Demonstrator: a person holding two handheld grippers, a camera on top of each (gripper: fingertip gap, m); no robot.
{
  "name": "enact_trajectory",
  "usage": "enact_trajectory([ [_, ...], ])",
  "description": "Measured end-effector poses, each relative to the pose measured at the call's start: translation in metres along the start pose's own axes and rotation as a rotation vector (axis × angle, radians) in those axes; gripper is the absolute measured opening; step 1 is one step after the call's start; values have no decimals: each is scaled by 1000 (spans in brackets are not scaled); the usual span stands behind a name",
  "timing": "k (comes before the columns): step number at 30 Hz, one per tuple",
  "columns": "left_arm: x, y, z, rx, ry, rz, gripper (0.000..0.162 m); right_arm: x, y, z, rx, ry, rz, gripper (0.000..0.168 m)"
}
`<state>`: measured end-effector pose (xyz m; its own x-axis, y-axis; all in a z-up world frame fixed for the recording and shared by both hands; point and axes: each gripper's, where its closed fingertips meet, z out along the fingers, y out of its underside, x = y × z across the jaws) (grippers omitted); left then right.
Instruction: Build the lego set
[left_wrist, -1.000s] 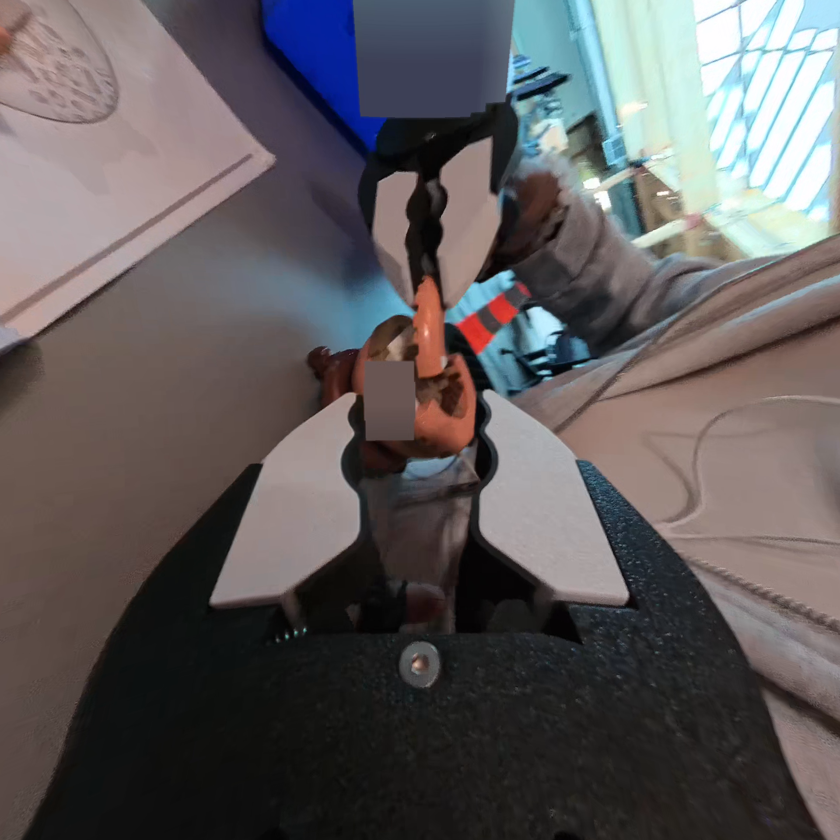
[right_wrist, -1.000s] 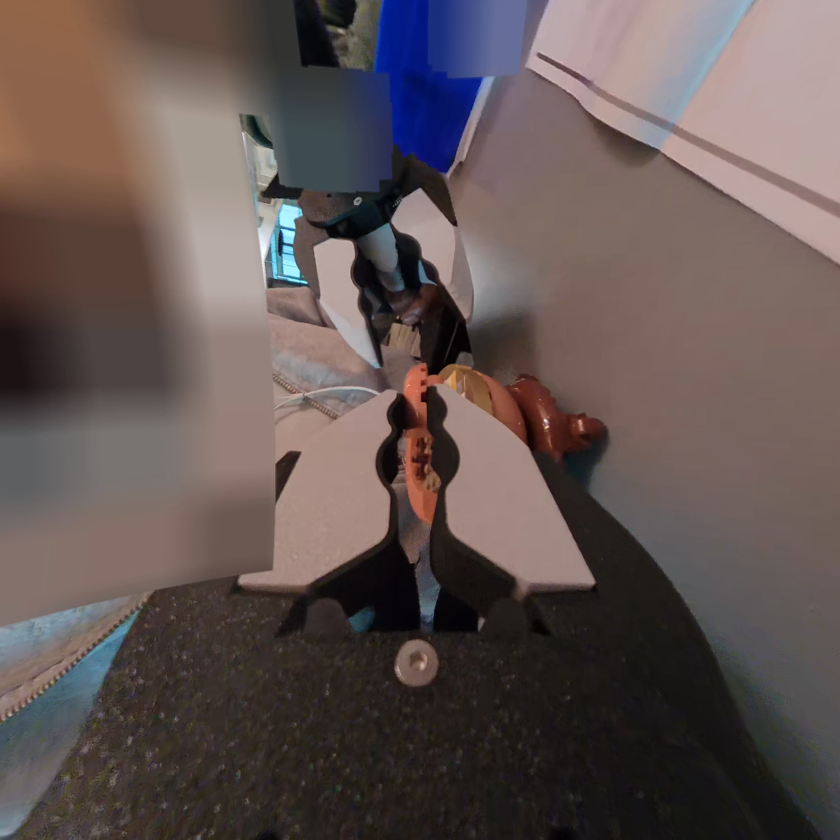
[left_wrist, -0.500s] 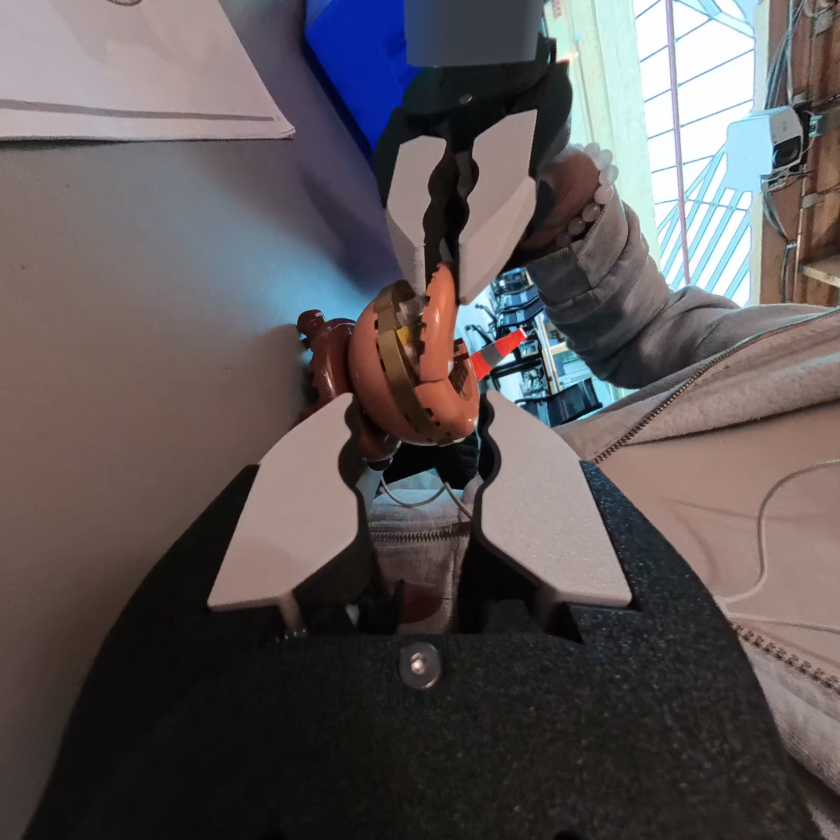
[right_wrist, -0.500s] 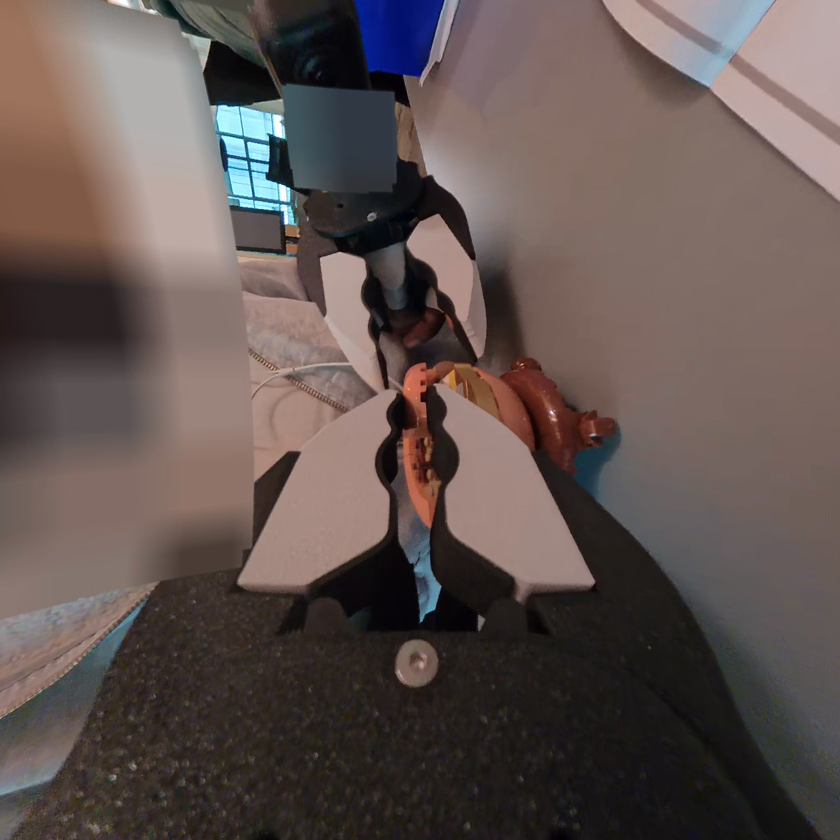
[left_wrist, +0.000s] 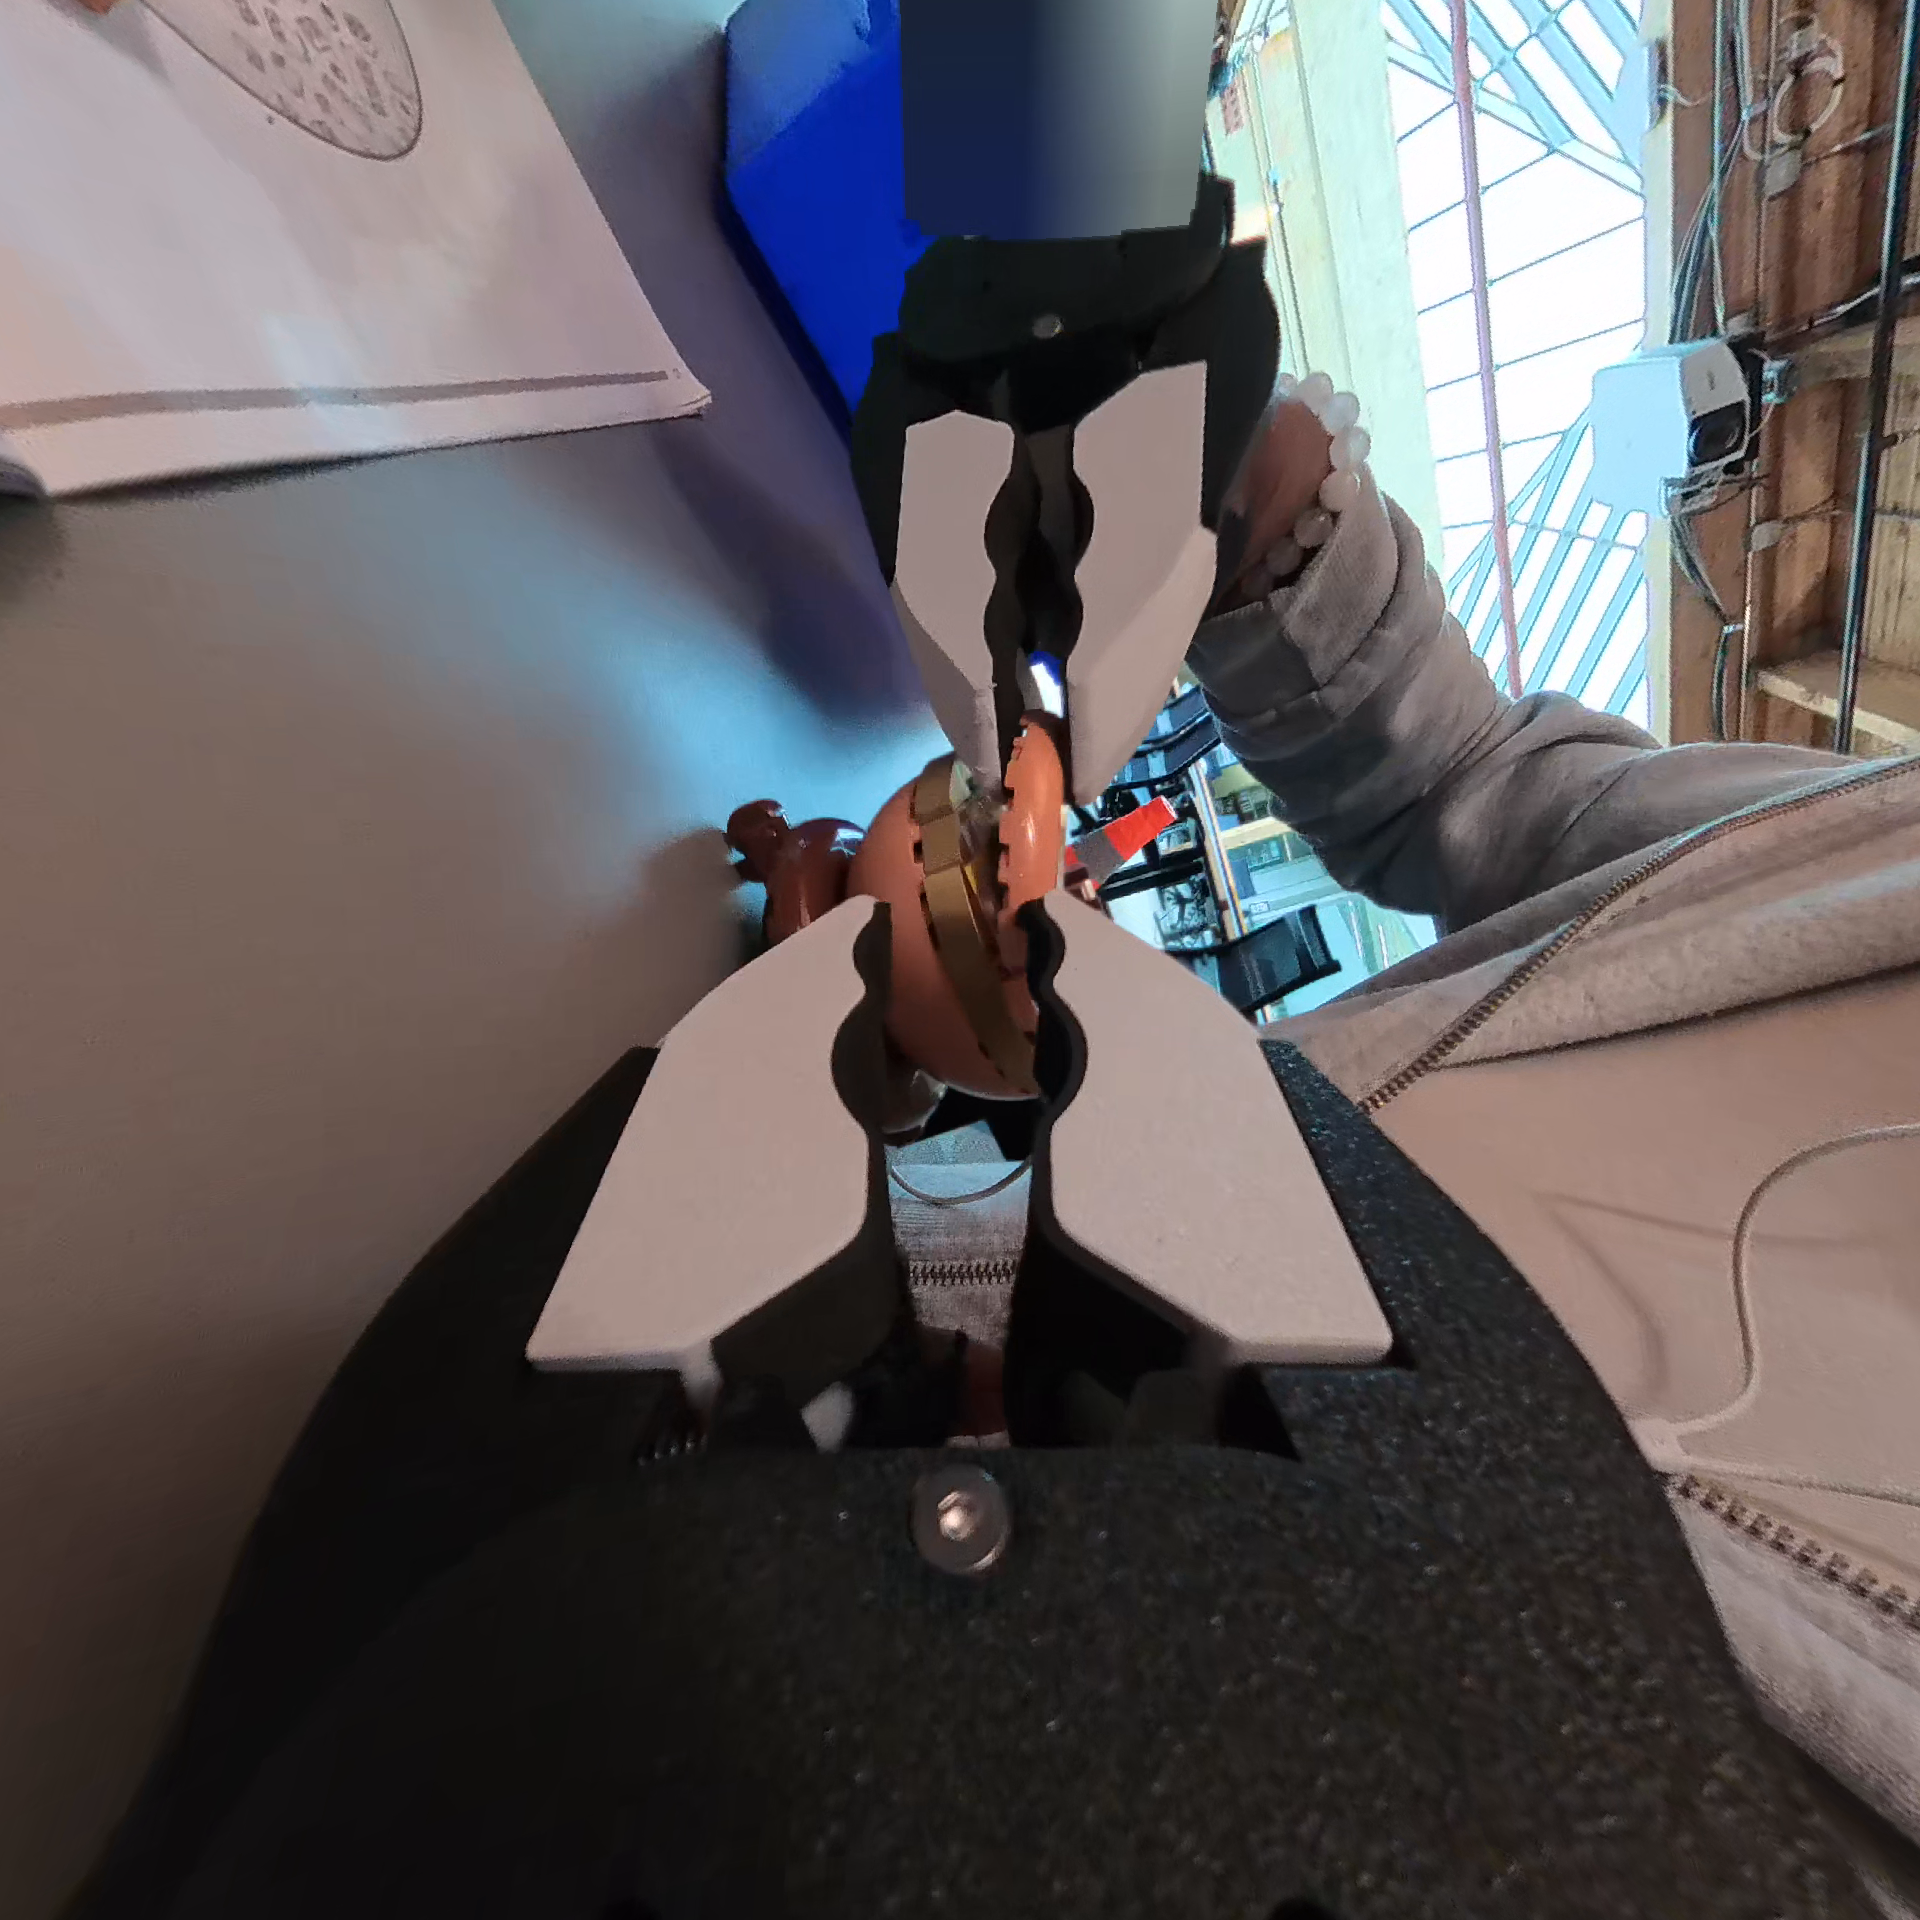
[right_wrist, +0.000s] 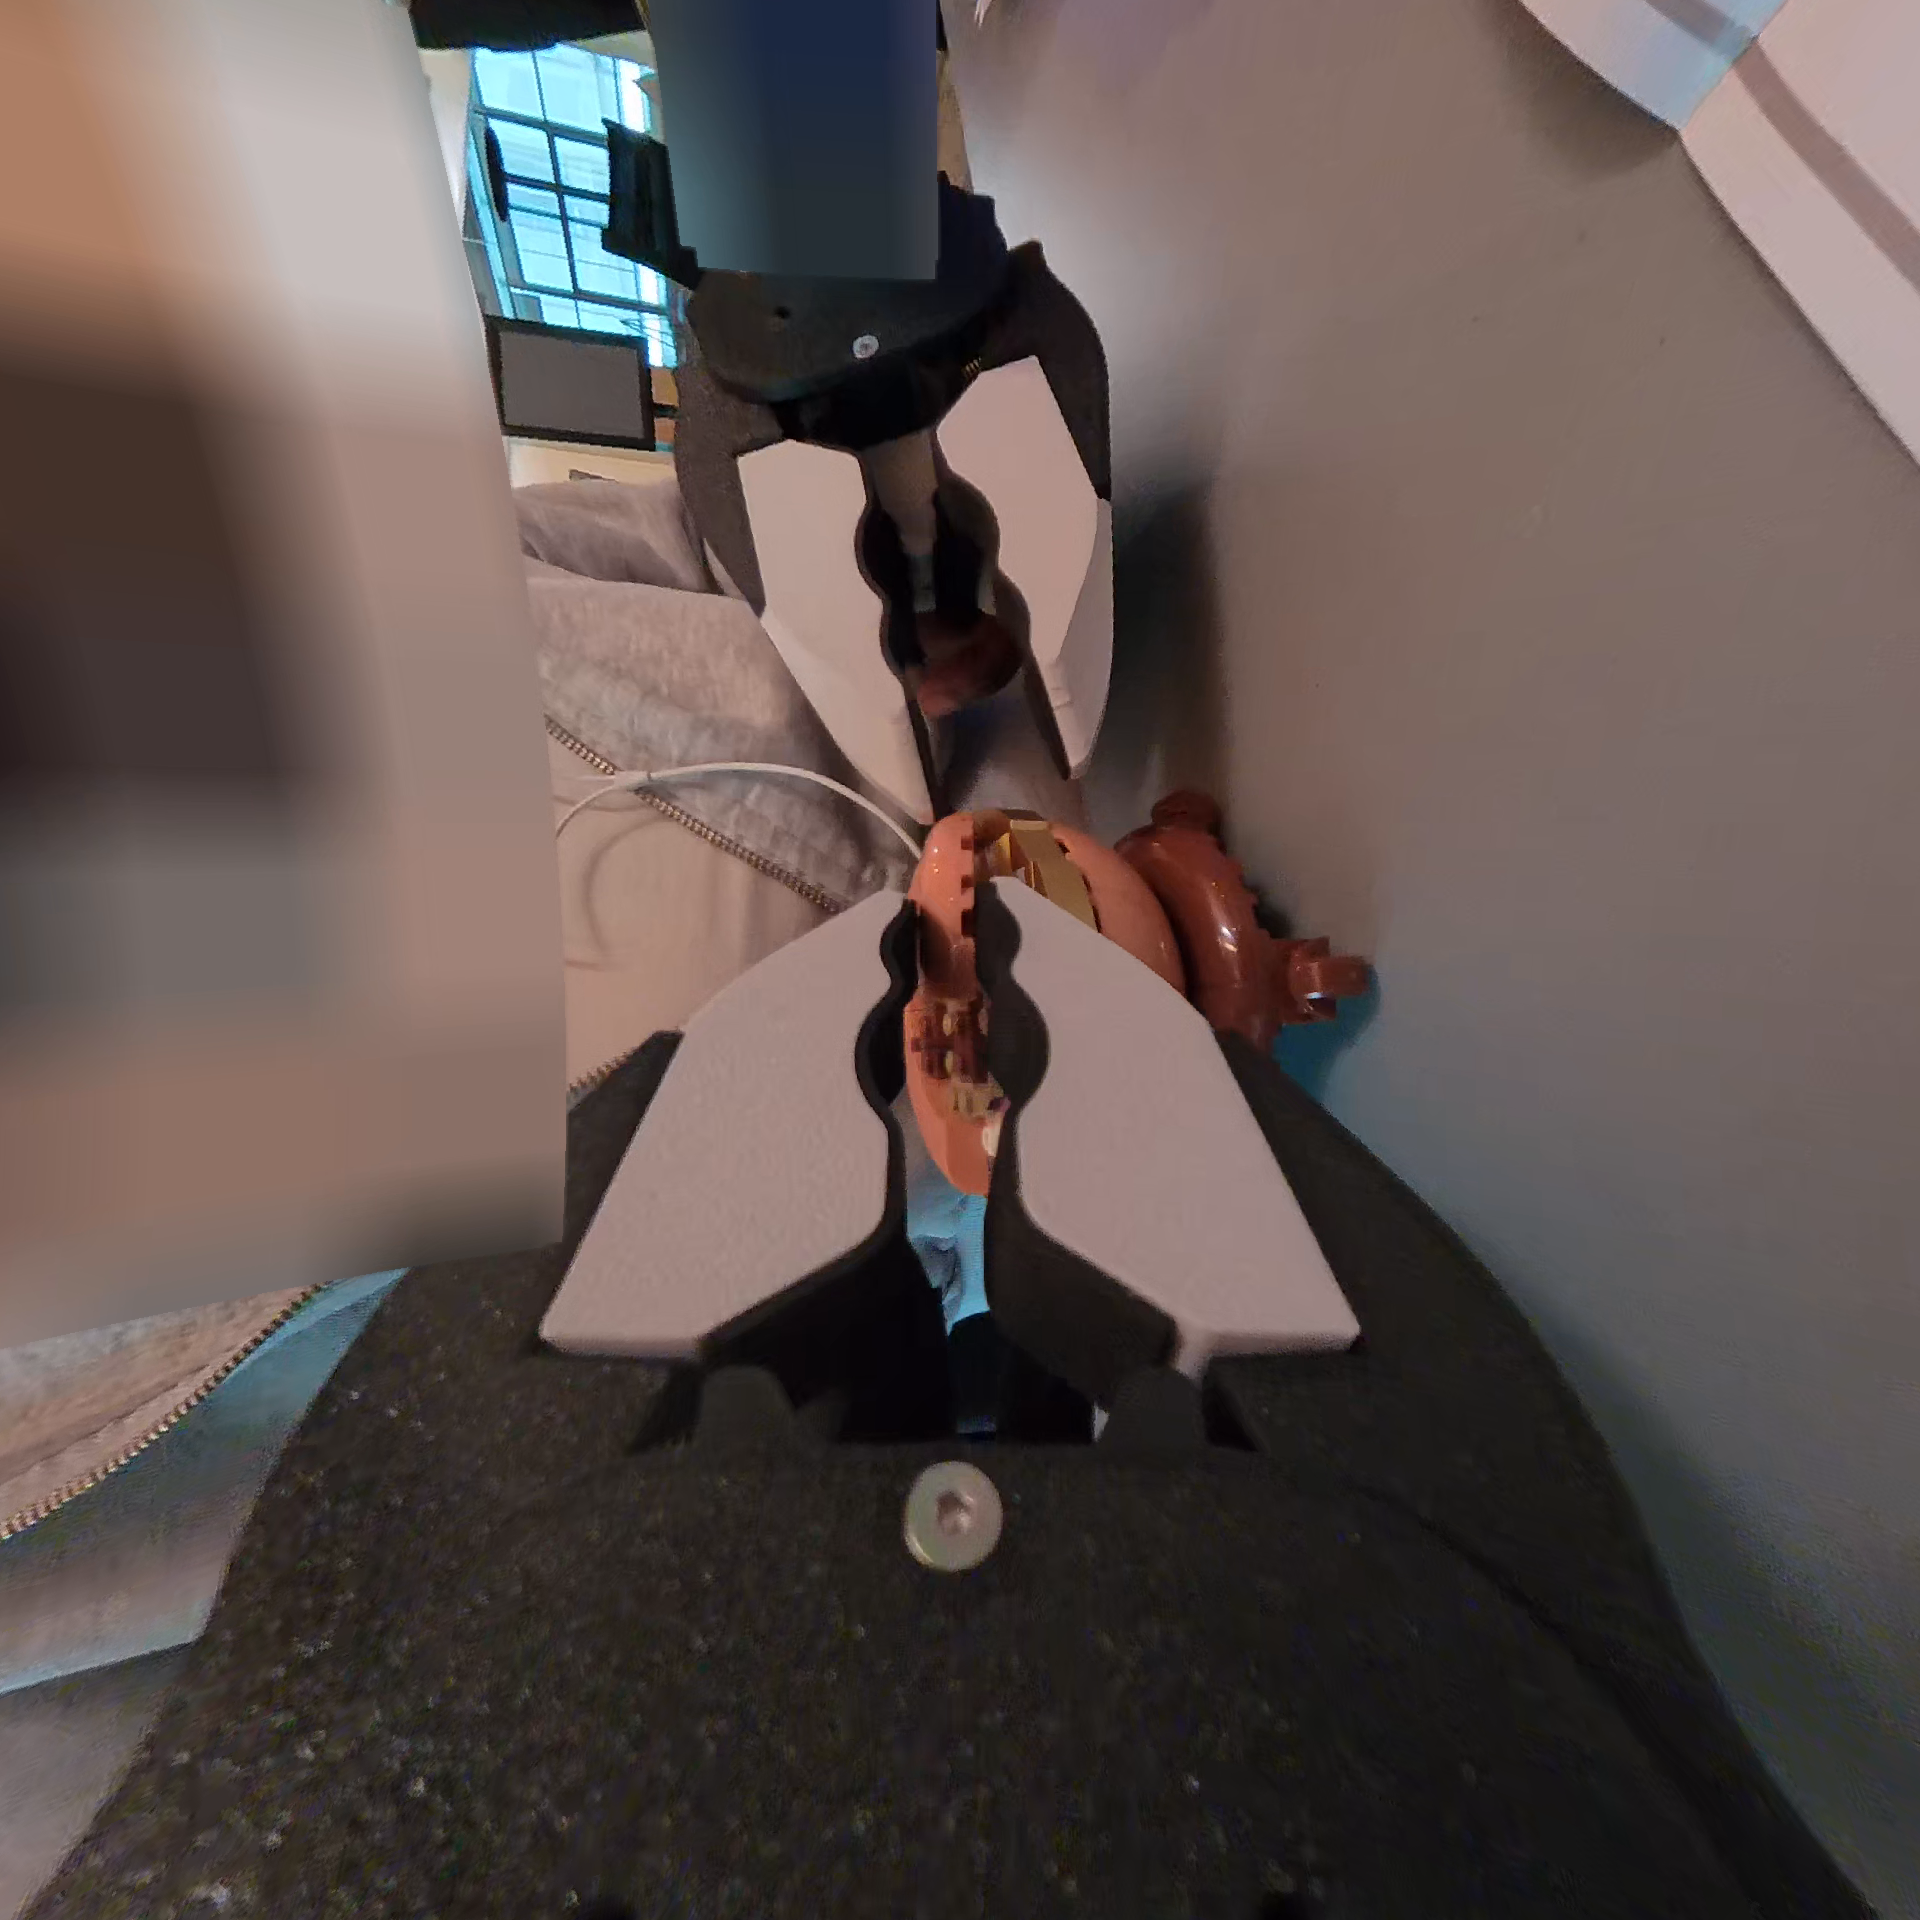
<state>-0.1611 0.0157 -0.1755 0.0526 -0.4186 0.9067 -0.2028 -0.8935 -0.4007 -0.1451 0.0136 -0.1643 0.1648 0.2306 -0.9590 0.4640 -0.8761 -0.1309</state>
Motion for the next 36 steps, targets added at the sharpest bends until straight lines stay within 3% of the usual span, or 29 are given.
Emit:
enact_trajectory([
  [12,0,-7,3,-13,5,24,25,-1,-2,6,-80,120,-214,20],
  [20,3,-2,1,-40,23,28,24,-1,-2,19,-104,118,-353,15],
  [24,1,-1,1,-35,22,24,24,-9,-12,14,-20,73,-384,22],
  [31,2,0,1,-38,28,26,23,5,-3,-13,61,147,-432,17],
  [36,5,3,2,-51,43,23,23,6,4,-7,78,130,-446,14],
])
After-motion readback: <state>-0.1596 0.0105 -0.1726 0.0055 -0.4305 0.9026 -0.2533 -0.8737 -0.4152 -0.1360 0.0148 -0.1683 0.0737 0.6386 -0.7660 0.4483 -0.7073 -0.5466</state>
